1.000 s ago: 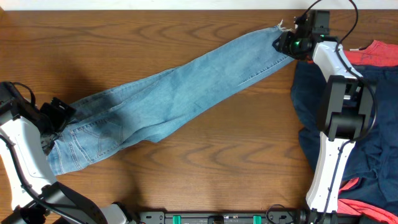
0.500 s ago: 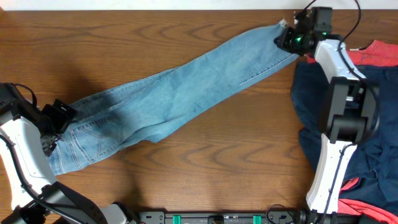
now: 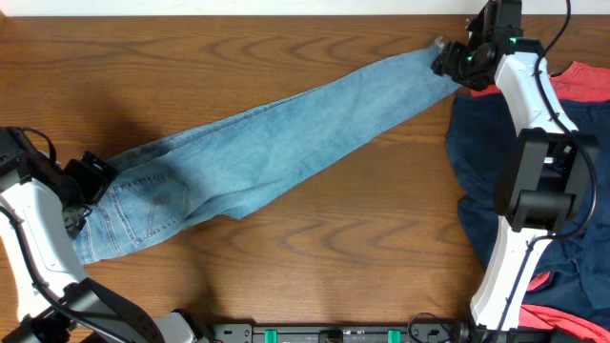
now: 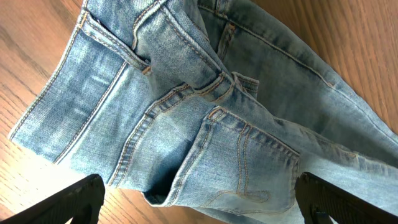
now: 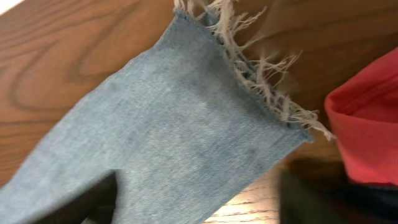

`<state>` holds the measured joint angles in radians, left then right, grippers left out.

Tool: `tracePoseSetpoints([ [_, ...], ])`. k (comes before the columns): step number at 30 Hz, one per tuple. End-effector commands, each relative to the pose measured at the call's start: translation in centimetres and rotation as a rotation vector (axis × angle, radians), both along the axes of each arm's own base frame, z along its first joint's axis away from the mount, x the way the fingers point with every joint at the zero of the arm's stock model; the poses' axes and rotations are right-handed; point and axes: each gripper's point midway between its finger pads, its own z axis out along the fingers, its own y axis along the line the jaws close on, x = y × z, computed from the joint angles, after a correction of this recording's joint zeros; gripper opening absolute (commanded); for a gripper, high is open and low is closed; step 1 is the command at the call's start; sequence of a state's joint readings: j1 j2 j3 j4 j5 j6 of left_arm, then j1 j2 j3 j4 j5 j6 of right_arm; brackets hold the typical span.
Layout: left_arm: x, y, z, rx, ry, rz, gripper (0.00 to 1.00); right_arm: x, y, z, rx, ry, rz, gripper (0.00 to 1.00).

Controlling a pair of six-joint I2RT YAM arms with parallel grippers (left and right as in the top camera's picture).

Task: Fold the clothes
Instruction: 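Hold the folded jeans stretched diagonally with both grippers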

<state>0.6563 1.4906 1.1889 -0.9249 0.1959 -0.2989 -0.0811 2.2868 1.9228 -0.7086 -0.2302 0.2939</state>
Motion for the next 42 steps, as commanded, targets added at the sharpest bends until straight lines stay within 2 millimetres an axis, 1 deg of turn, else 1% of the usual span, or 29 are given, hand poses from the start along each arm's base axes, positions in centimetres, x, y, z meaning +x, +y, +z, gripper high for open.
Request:
tracePoseSetpoints([
  [1,-0.2,-0.1,-0.5,-0.001,0.017,-0.018,0.98,0.1,-1.3,-0.2,-0.048,-0.002,0.003,0.87],
  [4,-0.4,-0.3,-0.5,-0.006,0.027,-0.027,0.99,0.0,0.1,0.1,0.000,-0.019,0.081,0.80],
  [6,-0.5,-0.4,-0.7,-0.006,0.032,-0.039,0.92,-0.2,1.0,0.3,0.042,-0.020,0.114,0.75],
  [7,-0.6,-0.4,-0.8,-0.008,0.034,-0.039,0.86,-0.3,1.4,0.3,0.063,-0.016,0.125,0.72],
  [9,-0.6,-0.4,-1.4,-0.007,0.035,-0.039,0.67,-0.6,2.1,0.4,0.101,-0.009,0.144,0.66],
  [11,-0.6,-0.4,-2.5,-0.006,0.033,-0.039,0.48,-0.9,2.5,0.4,0.119,0.000,0.152,0.61],
  [13,-0.9,-0.3,-4.1,0.000,0.050,-0.035,0.30,-1.2,2.7,0.3,0.134,0.012,0.157,0.59],
  [14,-1.2,0.0,-5.2,0.017,0.067,-0.029,0.25,-1.4,2.8,0.3,0.137,0.019,0.158,0.58],
  [17,-1.7,0.9,-7.9,0.045,0.109,0.000,0.21,-1.9,2.8,0.0,0.142,0.045,0.157,0.57],
  [18,-1.9,1.1,-8.8,0.048,0.124,0.008,0.19,-2.1,2.9,0.0,0.143,0.053,0.156,0.57],
  [19,-2.6,1.6,-9.6,0.057,0.162,0.057,0.15,-2.3,2.9,-0.1,0.145,0.062,0.156,0.57],
  [22,-4.6,2.9,-11.4,0.081,0.266,0.230,0.15,-2.7,2.9,-0.3,0.148,0.081,0.154,0.55],
  [23,-5.0,3.2,-11.9,0.079,0.285,0.261,0.15,-2.9,2.9,-0.4,0.149,0.089,0.154,0.55],
  [25,-5.0,3.4,-12.8,0.061,0.285,0.279,0.16,-3.1,3.0,-0.5,0.150,0.099,0.156,0.55],
  [27,-5.0,3.6,-13.0,0.056,0.286,0.274,0.17,-3.3,3.0,-0.5,0.142,0.101,0.177,0.55],
  [30,-4.8,4.8,-11.9,0.079,0.272,0.244,0.17,-3.9,3.4,-0.5,0.135,0.110,0.217,0.55],
  [31,-4.8,5.3,-11.4,0.087,0.272,0.245,0.21,-4.1,3.5,-0.6,0.131,0.118,0.229,0.54],
  [33,-5.2,6.8,-10.3,0.105,0.275,0.284,0.24,-4.6,3.8,-0.7,0.133,0.138,0.237,0.53],
  [35,-5.6,8.4,-9.1,0.106,0.257,0.351,0.23,-5.3,4.4,-0.9,0.136,0.162,0.259,0.54],
  [37,-5.4,9.6,-8.2,0.091,0.213,0.391,0.23,-6.0,5.4,-1.0,0.130,0.181,0.306,0.54],
  [38,-5.0,9.9,-7.7,0.070,0.181,0.400,0.24,-6.4,5.9,-1.1,0.125,0.189,0.330,0.55],
  [40,-3.1,9.5,-6.8,-0.017,0.070,0.365,0.23,-7.2,6.9,-1.4,0.107,0.217,0.368,0.61],
  [41,-1.7,8.7,-6.3,-0.071,0.007,0.308,0.24,-7.7,7.5,-1.5,0.103,0.239,0.380,0.65],
  [42,-1.0,7.9,-5.9,-0.117,-0.028,0.268,0.24,-8.1,8.0,-1.5,0.107,0.252,0.390,0.66],
])
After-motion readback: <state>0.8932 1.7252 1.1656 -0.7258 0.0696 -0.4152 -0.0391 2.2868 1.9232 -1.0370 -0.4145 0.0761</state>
